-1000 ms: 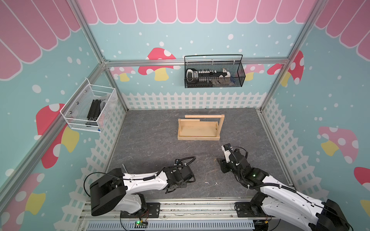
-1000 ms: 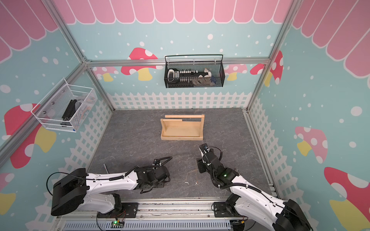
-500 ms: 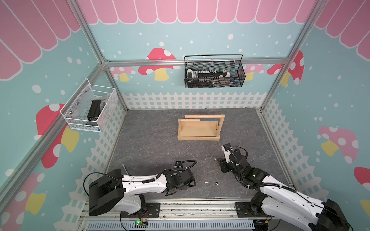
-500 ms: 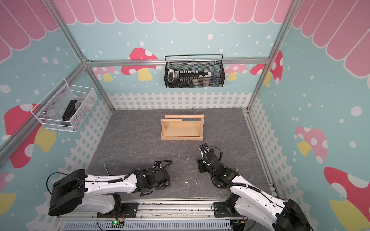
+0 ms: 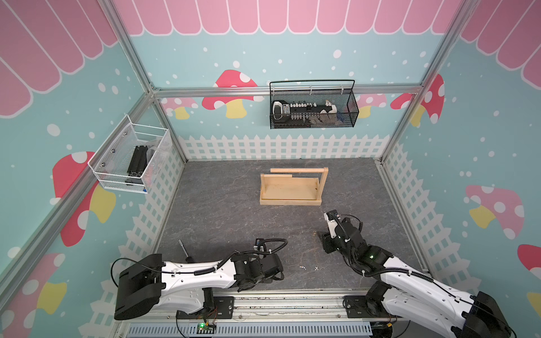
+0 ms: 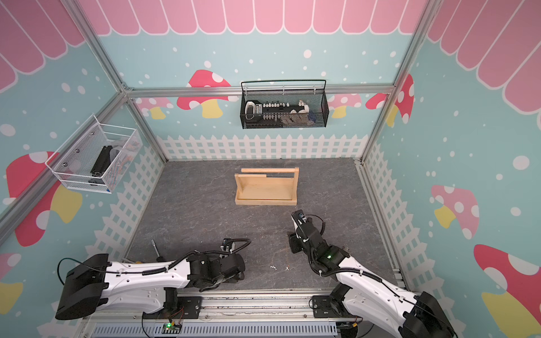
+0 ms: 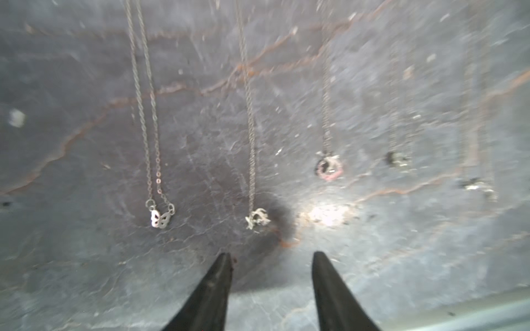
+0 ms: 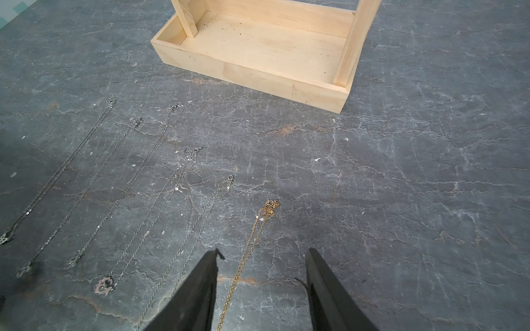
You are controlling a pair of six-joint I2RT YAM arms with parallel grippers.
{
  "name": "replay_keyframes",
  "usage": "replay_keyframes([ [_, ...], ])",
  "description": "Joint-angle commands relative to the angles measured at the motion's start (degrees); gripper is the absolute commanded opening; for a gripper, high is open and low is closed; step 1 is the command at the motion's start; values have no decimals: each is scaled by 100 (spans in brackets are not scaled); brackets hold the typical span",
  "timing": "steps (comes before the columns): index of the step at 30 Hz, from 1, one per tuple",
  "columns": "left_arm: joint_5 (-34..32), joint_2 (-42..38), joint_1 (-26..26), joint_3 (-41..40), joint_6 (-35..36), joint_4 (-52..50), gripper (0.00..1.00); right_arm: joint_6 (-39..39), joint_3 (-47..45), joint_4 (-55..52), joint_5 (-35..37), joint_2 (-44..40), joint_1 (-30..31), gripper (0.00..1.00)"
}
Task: Take the necklace off the jewelry display stand
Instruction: Adjust the necklace at the center of the board.
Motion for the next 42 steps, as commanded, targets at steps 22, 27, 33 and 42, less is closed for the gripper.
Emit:
replay_keyframes([
  [22,-209,1923,674,1190,957,550,41,43,-73,-61,100,-156,-12,51],
  [27,-151,2037,736,1130,958,716,35,41,-73,-58,98,-167,-12,51],
  [33,-151,2095,737,1079,937,757,33,40,-73,-54,97,-133,-12,51],
  [42,186,2069,672,817,758,916,25,36,-65,-45,109,-96,-12,51],
])
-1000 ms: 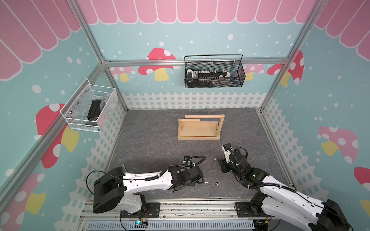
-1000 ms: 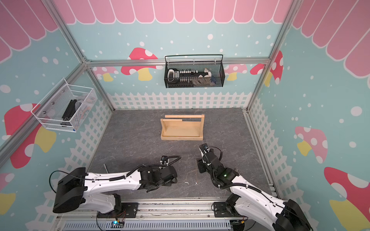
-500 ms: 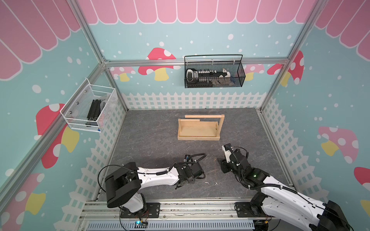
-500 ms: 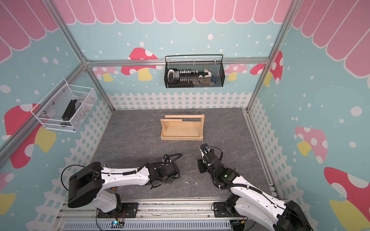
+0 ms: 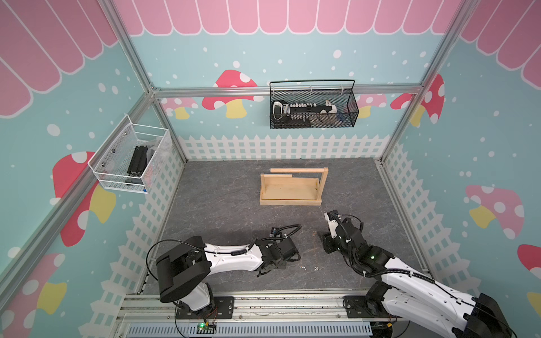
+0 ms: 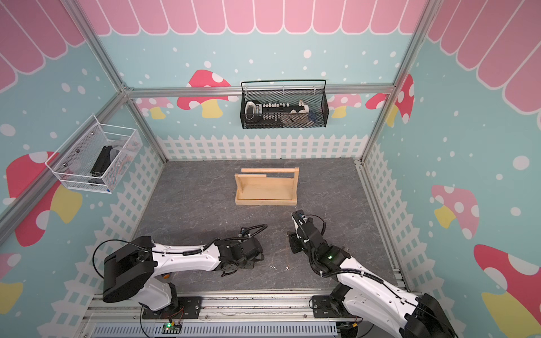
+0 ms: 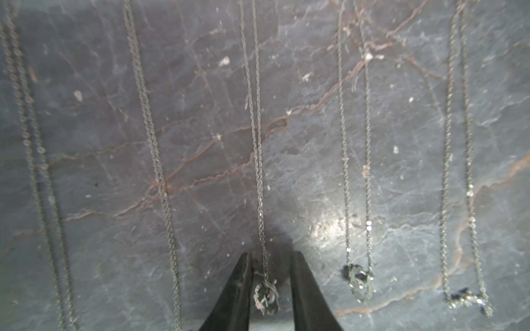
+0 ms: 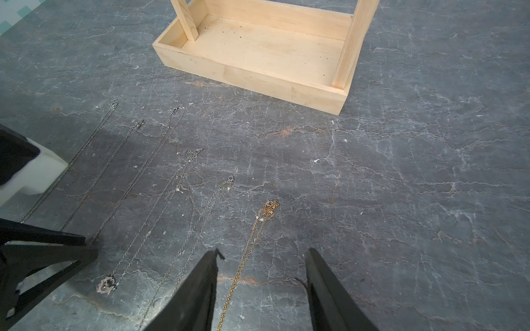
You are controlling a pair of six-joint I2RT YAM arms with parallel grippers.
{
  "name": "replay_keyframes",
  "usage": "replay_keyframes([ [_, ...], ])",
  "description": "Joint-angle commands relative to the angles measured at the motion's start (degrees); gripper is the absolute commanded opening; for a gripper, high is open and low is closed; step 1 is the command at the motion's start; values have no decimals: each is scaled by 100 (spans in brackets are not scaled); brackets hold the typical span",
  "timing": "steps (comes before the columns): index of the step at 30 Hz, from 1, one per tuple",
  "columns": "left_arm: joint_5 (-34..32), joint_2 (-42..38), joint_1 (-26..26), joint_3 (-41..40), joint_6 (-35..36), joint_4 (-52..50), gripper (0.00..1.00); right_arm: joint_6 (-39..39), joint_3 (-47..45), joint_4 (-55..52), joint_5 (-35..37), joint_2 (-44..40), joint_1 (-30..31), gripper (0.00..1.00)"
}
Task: Take the necklace off the jewelry display stand
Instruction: Adjust the necklace at the center of the board.
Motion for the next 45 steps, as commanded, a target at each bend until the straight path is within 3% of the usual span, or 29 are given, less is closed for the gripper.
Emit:
replay_keyframes([
  [1,59,19,-41,-169,-183,48,25,32,-70,-4,101,-10,-12,51],
  [15,21,-171,-283,-417,-460,38,18,41,-73,-8,111,-43,-12,51],
  [30,-91,-411,-568,-654,-787,-46,18,41,-74,-20,102,-71,-12,51],
  [42,-135,-499,-687,-621,-836,-99,20,43,-74,-14,120,-62,-13,51],
  [45,-198,-619,-688,-576,-778,-244,27,41,-74,-21,111,-61,-13,51],
])
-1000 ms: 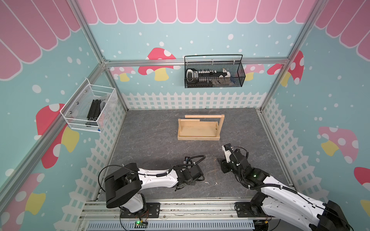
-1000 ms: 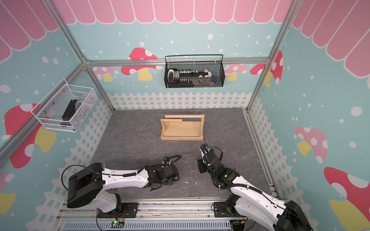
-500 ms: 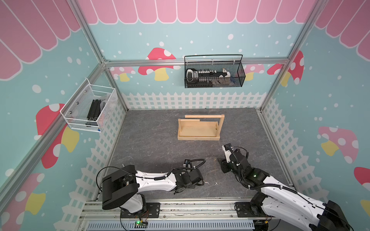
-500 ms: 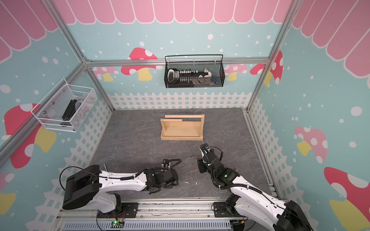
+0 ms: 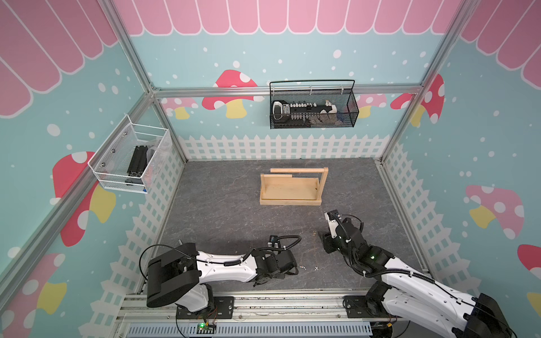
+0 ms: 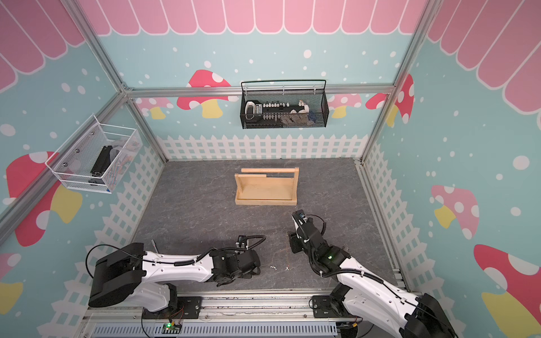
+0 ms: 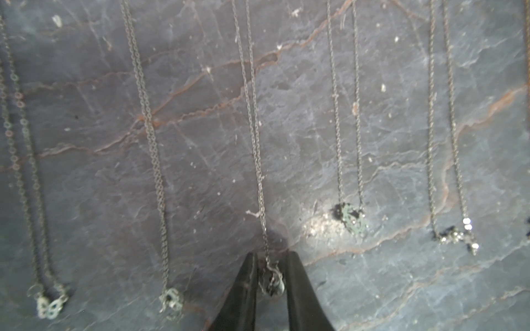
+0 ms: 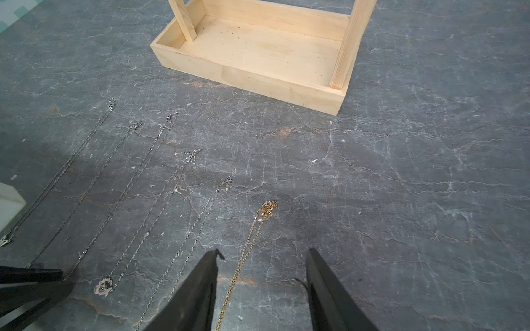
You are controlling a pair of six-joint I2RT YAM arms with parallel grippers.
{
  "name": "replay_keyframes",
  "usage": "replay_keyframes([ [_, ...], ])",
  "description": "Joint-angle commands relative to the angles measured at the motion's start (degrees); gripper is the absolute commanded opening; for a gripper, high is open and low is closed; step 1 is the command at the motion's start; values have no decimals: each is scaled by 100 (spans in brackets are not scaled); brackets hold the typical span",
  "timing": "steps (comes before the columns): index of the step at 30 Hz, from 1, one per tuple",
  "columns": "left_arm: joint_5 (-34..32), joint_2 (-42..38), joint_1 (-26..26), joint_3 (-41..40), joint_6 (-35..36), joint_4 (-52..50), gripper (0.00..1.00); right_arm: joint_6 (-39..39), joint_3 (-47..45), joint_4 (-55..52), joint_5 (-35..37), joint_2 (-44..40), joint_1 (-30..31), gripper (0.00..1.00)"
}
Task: Take the necklace off the jewelry display stand
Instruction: Adjust the necklace at the center of the board.
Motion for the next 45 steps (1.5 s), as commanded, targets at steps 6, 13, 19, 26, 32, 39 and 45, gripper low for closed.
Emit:
replay_keyframes([
  [6,-453,-389,-12,264,45,-894,38,41,-75,-21,74,-55,-12,51],
  [13,-483,-285,14,849,341,-1060,42,43,-75,-39,86,-96,-12,51],
  [19,-325,146,42,1210,516,-850,41,41,-74,-47,77,-96,-12,51],
  [26,-159,756,172,1424,669,-558,41,37,-81,-55,84,-124,-12,51],
  [32,43,1054,274,1506,775,-348,41,33,-77,-56,84,-130,-12,51],
  [39,93,1236,321,1596,828,-313,41,36,-76,-56,90,-122,-8,51],
  [45,98,1358,321,1536,780,-236,38,32,-74,-56,90,-115,-13,51],
])
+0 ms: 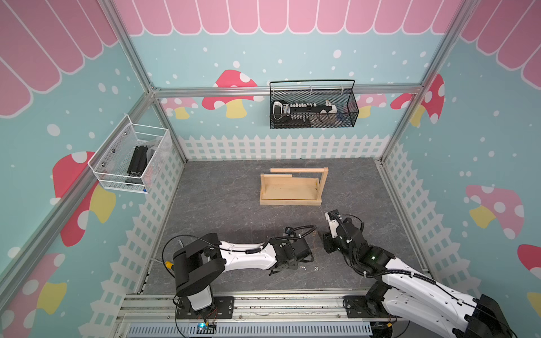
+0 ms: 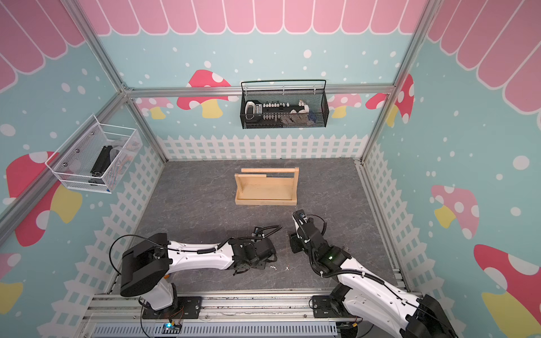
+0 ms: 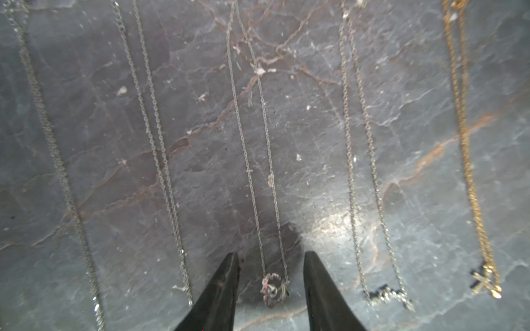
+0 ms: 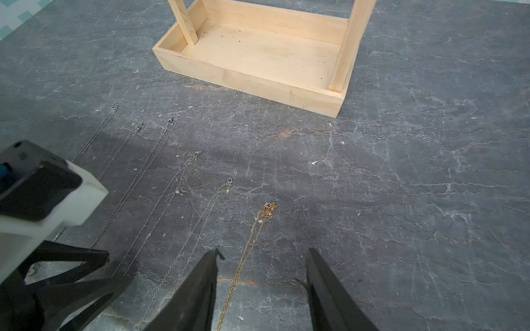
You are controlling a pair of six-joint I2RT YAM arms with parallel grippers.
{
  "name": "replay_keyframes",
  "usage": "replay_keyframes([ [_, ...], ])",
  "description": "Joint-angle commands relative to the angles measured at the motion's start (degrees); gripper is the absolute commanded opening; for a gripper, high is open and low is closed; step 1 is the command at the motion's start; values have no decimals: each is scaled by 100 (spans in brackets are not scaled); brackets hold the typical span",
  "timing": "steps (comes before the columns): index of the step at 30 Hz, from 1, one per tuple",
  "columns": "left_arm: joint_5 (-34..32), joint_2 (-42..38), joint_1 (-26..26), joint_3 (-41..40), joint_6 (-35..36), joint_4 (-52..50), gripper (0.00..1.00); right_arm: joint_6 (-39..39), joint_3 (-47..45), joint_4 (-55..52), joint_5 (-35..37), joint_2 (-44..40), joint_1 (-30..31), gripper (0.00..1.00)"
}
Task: Take the necklace off the jewelry display stand
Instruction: Adjust the necklace at the center of the board.
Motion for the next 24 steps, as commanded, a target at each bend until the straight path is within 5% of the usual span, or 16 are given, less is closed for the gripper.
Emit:
replay_keyframes([
  [1,1,91,30,35,-13,93,37,35,-72,-54,81,-54,-12,51],
  [24,-6,-129,-221,-382,-381,165,25,33,-72,-50,88,-47,-12,51],
])
